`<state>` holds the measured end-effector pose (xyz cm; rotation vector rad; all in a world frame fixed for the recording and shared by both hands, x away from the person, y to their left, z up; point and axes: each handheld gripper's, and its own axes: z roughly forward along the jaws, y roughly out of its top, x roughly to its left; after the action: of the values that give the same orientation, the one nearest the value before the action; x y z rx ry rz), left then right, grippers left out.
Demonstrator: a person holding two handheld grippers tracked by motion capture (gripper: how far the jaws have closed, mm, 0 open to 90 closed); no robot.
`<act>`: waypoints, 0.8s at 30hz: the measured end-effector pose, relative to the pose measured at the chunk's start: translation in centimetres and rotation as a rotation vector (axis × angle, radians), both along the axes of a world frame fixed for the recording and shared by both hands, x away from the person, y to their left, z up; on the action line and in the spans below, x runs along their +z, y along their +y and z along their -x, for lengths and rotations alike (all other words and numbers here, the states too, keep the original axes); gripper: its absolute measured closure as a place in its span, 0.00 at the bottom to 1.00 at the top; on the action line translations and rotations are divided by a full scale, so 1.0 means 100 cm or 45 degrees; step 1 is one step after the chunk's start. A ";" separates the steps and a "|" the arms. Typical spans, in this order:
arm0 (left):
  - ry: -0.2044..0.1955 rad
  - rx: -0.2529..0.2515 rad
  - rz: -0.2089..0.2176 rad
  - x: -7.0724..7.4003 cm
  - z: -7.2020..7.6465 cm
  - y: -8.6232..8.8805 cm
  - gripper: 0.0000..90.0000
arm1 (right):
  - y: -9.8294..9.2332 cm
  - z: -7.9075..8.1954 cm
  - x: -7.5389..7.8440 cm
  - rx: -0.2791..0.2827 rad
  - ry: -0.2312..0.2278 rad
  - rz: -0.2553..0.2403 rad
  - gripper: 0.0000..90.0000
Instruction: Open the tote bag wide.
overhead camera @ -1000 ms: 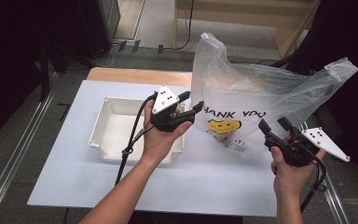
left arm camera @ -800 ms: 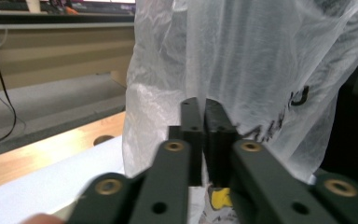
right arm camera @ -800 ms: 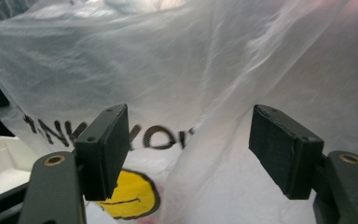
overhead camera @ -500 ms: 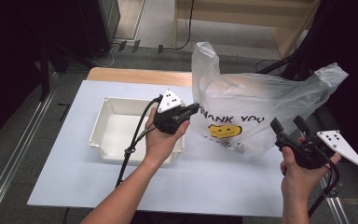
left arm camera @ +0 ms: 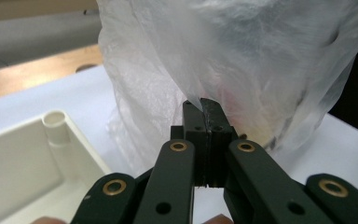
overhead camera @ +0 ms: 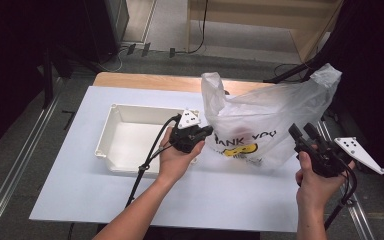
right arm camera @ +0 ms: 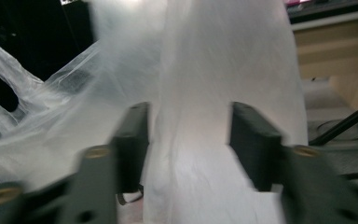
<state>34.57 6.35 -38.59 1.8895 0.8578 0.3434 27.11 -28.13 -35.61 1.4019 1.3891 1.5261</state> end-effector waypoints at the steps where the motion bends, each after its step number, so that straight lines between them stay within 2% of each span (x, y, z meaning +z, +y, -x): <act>1: 0.015 0.004 -0.006 -0.003 0.000 0.000 1.00 | 0.000 -0.002 -0.003 0.013 0.019 -0.006 0.72; 2: 0.033 0.024 -0.009 -0.007 0.000 0.002 1.00 | 0.000 -0.008 -0.009 0.046 0.051 -0.008 0.86; 3: 0.033 0.024 -0.009 -0.007 0.000 0.002 1.00 | 0.000 -0.008 -0.009 0.046 0.051 -0.008 0.86; 4: 0.054 0.036 0.002 -0.011 0.000 0.004 1.00 | 0.001 -0.013 -0.016 0.076 0.072 -0.004 0.96; 5: 0.054 0.036 0.002 -0.011 0.000 0.004 1.00 | 0.001 -0.013 -0.016 0.076 0.072 -0.004 0.96; 6: 0.065 0.043 0.007 -0.014 0.001 0.005 1.00 | 0.004 -0.019 -0.024 0.110 0.109 0.001 1.00; 8: 0.077 0.046 0.019 -0.017 0.002 0.007 0.96 | 0.006 -0.026 -0.035 0.128 0.146 0.026 1.00; 10: 0.082 0.043 0.055 -0.017 0.003 0.009 0.85 | 0.009 -0.032 -0.046 0.147 0.193 0.049 1.00; 11: 0.082 0.043 0.055 -0.017 0.003 0.009 0.77 | 0.010 -0.035 -0.052 0.154 0.224 0.055 1.00; 12: 0.077 0.037 0.084 -0.014 0.004 0.011 0.69 | 0.011 -0.037 -0.058 0.163 0.251 0.057 1.00; 13: 0.077 0.037 0.084 -0.014 0.004 0.011 0.61 | 0.011 -0.037 -0.058 0.163 0.251 0.057 1.00; 14: 0.068 0.041 0.105 -0.011 0.005 0.012 0.61 | 0.012 -0.039 -0.064 0.167 0.277 0.075 1.00; 15: 0.057 0.040 0.141 -0.007 0.005 0.014 0.47 | 0.015 -0.044 -0.075 0.183 0.332 0.098 1.00; 18: 0.007 0.002 0.216 0.008 0.006 0.019 0.38 | 0.018 -0.048 -0.086 0.221 0.397 0.127 1.00; 19: 0.007 0.002 0.216 0.008 0.006 0.019 0.35 | 0.018 -0.048 -0.086 0.221 0.397 0.127 1.00; 21: -0.064 -0.008 0.254 0.023 0.009 0.020 0.33 | 0.023 -0.050 -0.095 0.263 0.455 0.152 1.00; 22: -0.064 -0.008 0.254 0.023 0.009 0.020 0.33 | 0.025 -0.050 -0.097 0.278 0.464 0.161 1.00; 23: -0.088 0.002 0.265 0.029 0.011 0.019 0.33 | 0.025 -0.050 -0.097 0.278 0.464 0.161 1.00; 24: -0.173 0.043 0.241 0.041 0.016 0.017 0.36 | 0.027 -0.051 -0.101 0.325 0.468 0.182 0.98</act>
<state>32.94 8.04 -34.48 1.6590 0.8025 0.3923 32.18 -25.43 -45.75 1.5133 1.9233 1.3296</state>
